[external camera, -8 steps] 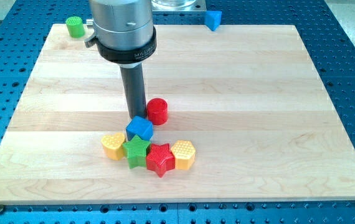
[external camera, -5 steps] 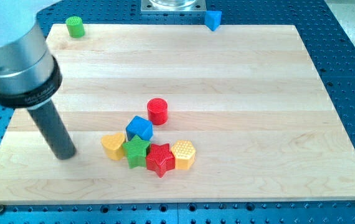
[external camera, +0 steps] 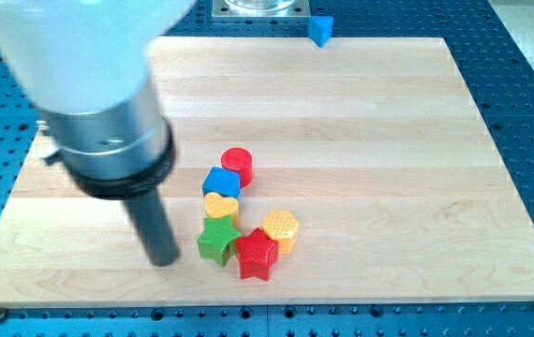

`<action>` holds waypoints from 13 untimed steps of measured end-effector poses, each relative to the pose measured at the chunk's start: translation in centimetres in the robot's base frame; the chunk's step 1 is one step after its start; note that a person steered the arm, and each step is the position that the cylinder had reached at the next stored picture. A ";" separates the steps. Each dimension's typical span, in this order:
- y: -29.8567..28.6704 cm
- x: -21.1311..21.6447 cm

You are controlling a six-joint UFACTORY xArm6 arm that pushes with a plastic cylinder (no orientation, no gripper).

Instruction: Place the red blocks yellow blocksgreen star and cube into a group

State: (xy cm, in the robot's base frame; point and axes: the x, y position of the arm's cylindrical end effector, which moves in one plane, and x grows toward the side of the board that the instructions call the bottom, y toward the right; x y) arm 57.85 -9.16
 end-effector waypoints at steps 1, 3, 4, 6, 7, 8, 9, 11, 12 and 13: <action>5.0 0.0; 1.3 4.0; 2.5 4.0; 6.3 4.0; 11.9 4.0; 19.8 4.0; 19.7 3.9; 13.7 3.2; 15.5 1.8; 22.3 1.8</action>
State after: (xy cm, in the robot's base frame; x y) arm 59.65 13.17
